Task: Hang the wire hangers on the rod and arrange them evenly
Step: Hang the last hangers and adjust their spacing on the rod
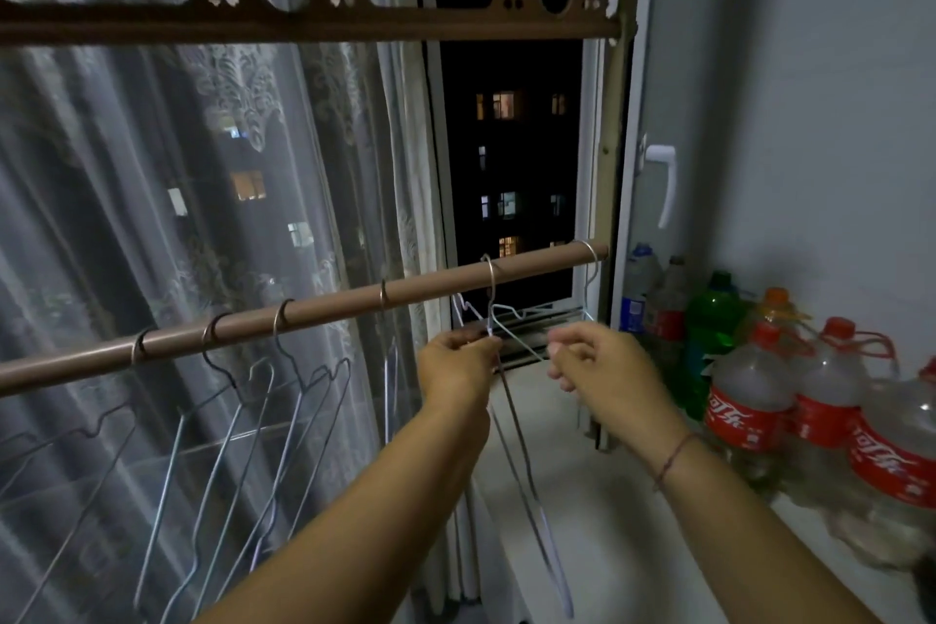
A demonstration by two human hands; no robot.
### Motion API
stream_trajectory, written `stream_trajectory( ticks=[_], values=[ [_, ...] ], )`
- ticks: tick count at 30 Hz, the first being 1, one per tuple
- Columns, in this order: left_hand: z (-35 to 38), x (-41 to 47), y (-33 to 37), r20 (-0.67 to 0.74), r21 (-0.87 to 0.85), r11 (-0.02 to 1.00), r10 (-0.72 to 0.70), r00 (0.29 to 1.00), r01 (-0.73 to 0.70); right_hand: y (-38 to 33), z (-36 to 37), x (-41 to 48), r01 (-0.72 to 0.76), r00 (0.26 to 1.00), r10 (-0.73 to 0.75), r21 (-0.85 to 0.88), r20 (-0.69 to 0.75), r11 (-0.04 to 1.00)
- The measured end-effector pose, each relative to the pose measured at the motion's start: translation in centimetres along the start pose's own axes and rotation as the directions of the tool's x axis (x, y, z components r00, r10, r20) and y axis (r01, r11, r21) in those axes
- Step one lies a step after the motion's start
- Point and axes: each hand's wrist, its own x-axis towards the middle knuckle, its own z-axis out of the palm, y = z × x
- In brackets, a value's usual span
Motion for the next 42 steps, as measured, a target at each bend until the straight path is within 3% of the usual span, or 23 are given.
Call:
stream_trajectory(
  ticks=[4,8,18,26,42],
  values=[
    [0.3,0.0,0.2,0.023,-0.005,0.999,-0.032,0.999,0.032,1.2,-3.4,1.4,0.036,0.977,-0.072,-0.177,-0.202,0.984],
    [0.6,-0.2,0.1,0.043,-0.005,0.998,-0.065,0.997,0.065,3.6,-4.7,2.0,-0.040,0.990,-0.005,-0.306,-0.142,0.951],
    [0.5,-1.1,-0.7,0.092,0.072,0.997,-0.048,0.995,0.041,5.5,-4.0,1.7,-0.071,0.995,0.060,-0.124,-0.085,0.990],
    [0.8,-1.2,-1.1,0.120,0.059,0.991,-0.130,0.984,0.123,5.9,-4.3,2.5,-0.070,0.990,0.050,-0.150,-0.133,0.986],
    [1.2,-0.8,-0.9,0.125,0.135,0.985,-0.127,0.984,0.110,6.5,-4.3,2.9,-0.121,0.979,0.110,-0.056,-0.170,0.991]
  ],
)
